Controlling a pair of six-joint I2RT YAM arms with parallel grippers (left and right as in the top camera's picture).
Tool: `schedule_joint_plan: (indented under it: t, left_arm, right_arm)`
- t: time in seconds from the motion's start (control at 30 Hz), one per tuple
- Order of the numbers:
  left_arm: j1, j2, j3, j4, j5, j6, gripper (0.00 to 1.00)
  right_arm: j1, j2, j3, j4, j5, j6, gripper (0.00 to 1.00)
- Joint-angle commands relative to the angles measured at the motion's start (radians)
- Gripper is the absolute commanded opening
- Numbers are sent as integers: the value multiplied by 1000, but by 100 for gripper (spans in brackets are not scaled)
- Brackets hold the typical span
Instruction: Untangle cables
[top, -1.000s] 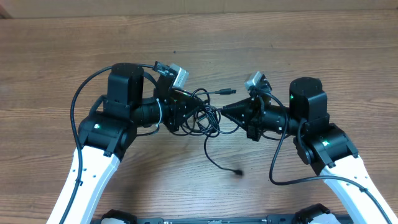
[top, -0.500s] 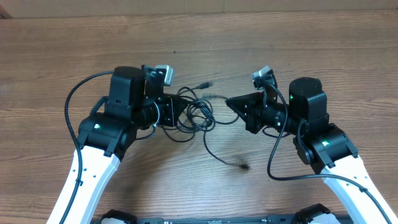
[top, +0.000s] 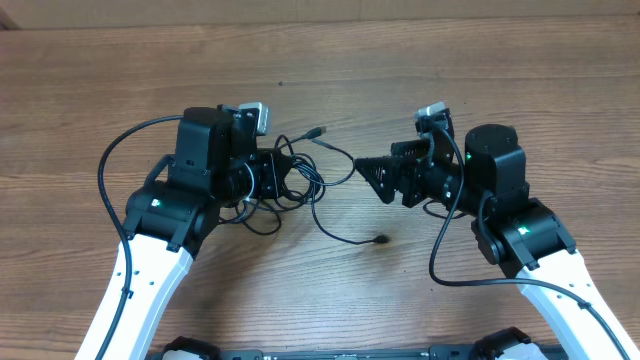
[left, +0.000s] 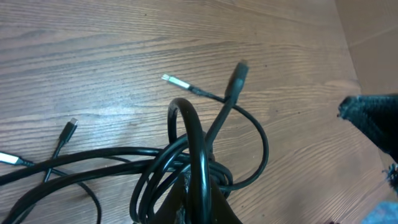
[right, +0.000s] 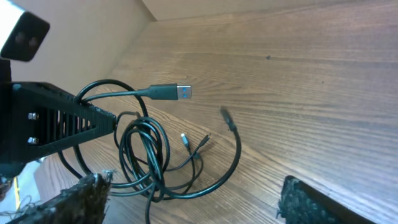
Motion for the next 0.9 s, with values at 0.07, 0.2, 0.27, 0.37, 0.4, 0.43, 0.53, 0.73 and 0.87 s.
schedule_joint_plan:
  t: [0.07, 0.2, 0.27, 0.37, 0.4, 0.43, 0.53, 0.73, 0.87]
  left_arm:
    - [0, -9, 17, 12, 49, 72, 5]
    - [0, -9, 17, 17, 68, 104, 4]
    - [0, -9, 17, 23, 77, 119, 4]
    - [0, -9, 17, 51, 180, 231, 4]
    - [0, -9, 17, 65, 229, 270, 4]
    - [0, -9, 17, 77, 271, 303, 4]
    - [0, -9, 17, 103, 332, 351, 4]
    - [0, -9, 17, 106, 336, 366, 4]
    - [0, -9, 17, 123, 371, 365, 4]
  right_arm:
    - [-2, -14, 16, 7, 10, 4, 90]
    - [-2, -14, 16, -8, 10, -3, 90]
    - [-2, -14, 16, -18, 3, -4, 90]
    - [-2, -14, 16, -22, -62, -65, 90]
    - [-2, -14, 16, -21, -92, -89, 90]
    - [-2, -13, 16, -21, -116, -106, 91]
    - [-2, -14, 16, -21, -200, -164, 91]
    - [0, -14, 16, -22, -279, -218, 94]
    - [0, -13, 16, -23, -279, -218, 94]
